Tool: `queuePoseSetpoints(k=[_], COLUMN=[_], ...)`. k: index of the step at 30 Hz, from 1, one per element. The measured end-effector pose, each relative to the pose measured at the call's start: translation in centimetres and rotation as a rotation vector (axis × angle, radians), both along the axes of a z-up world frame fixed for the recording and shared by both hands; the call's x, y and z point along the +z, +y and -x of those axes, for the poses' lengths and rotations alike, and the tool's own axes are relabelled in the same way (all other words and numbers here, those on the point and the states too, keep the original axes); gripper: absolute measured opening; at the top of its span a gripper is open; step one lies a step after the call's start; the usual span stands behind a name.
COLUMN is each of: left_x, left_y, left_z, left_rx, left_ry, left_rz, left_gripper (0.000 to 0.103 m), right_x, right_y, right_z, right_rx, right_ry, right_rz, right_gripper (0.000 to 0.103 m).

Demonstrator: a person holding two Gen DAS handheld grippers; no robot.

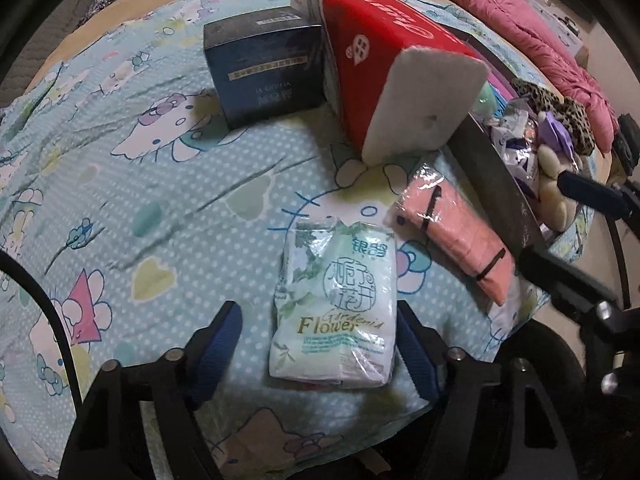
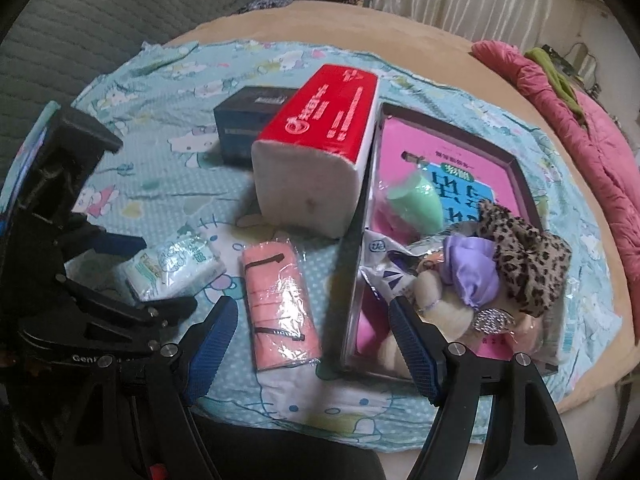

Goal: Organize soft objects
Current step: 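Grasp the Flower tissue packet with the left gripper while the right gripper grasps the pink bagged item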

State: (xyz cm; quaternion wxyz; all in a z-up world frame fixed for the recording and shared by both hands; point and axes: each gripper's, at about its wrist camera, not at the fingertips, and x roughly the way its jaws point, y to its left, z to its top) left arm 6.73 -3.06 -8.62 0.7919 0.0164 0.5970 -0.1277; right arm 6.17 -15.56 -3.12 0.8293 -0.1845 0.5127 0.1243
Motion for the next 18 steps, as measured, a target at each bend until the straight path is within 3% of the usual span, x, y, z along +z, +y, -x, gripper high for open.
queuePoseSetpoints(k=[2,5,10,18], left_x=[0.0,0.0,0.2,1.3], left_y=[0.3,0.8,2.4,4.6], left_z=[-0.2,-0.4,-0.8,-0.5], left_rx=[0.007,0.014,0.040,0.075], left_ry=[-0.001,-0.007,-0.003,-0.031], left_rz=[0.022,0.044,0.107,0.129], left_gripper=[0.069,0.054,0.051,0.050], right_x=[-0.5,-1.0,-2.1,-4.8], right_y=[0.3,0.7,2.0,4.3], right_z=[-0.3,-0.7,-1.3,-2.3], right_rx=[0.008,0.018,0.051,0.101], right_ry=[0.004,0.009,0.033,0.081], right_rz=[0.013,0.022,0.031,0.084], right_gripper=[0.079,0.079,0.079,0.079])
